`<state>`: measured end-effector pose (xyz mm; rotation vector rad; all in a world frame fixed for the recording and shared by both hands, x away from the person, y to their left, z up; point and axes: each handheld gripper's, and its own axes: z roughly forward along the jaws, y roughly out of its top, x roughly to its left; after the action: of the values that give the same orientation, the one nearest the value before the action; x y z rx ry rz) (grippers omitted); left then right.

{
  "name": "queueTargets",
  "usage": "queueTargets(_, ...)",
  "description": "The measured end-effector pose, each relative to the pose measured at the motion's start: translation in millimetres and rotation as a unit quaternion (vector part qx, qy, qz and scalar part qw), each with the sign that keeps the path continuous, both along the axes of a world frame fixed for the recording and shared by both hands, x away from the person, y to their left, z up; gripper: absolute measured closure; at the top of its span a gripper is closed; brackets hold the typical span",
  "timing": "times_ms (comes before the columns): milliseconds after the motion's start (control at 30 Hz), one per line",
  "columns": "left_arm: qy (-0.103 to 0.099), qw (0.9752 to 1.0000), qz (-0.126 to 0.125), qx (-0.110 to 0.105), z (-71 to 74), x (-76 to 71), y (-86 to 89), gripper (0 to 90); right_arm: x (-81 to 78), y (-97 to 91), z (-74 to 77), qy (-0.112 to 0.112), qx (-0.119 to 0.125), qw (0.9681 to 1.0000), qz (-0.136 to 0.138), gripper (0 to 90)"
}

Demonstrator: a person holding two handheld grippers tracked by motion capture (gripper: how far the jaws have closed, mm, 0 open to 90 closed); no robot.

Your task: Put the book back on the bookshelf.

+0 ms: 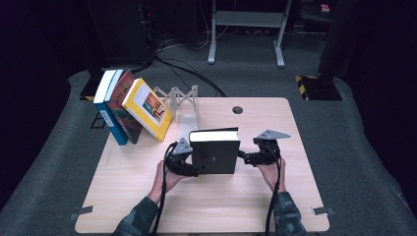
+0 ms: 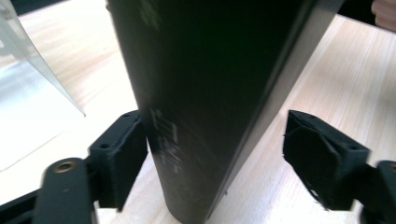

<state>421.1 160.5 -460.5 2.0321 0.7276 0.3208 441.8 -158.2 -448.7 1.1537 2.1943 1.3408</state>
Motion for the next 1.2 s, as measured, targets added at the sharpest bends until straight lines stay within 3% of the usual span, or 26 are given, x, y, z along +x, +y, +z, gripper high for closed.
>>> queueTargets(167, -0.02, 0.999, 0.001, -0.041, 16.8, 4.6, 2.6, 17.7, -11.1, -23.7, -22.1, 0.019, -0.008, 0.9995, -0.025, 7.0)
queueTargets(333, -0.064, 0.9972, -0.036, -0.017, 30.3, 3.9, -5.5, 24.6, -22.2, -59.9, -47.8, 0.038, -0.013, 0.9972, -0.064, 8.1)
queueTargets(500, -0.078, 0.9958, -0.041, -0.024, 28.0, 2.4, -3.7, 30.5, -31.1, -81.1, -57.5, 0.04, -0.015, 0.9949, -0.091, 9.6)
queueTargets(667, -0.071, 0.9951, -0.062, -0.031, 29.0, -3.1, -0.1, 49.3, -30.0, -84.6, -67.2, 0.052, -0.028, 0.9934, -0.098, 9.4)
queueTargets(700, -0.066, 0.9953, -0.057, -0.042, 27.9, -4.3, -1.1, 51.2, -30.0, -84.2, -68.4, 0.051, -0.03, 0.9931, -0.101, 9.5)
queueTargets(800, -0.07, 0.9957, -0.041, -0.046, 27.0, -6.3, -3.0, 52.0, -29.9, -83.5, -73.2, 0.052, -0.05, 0.9909, -0.114, 9.1)
queueTargets(1033, -0.068, 0.9972, 0.007, -0.031, 29.5, -17.4, -7.9, 52.6, -28.0, -86.3, -77.5, 0.062, -0.075, 0.9858, -0.137, 8.9)
queueTargets(1200, -0.073, 0.9966, 0.033, -0.02, 31.0, -21.1, -10.8, 51.6, -28.3, -80.3, -79.7, 0.058, -0.104, 0.9833, -0.137, 8.7)
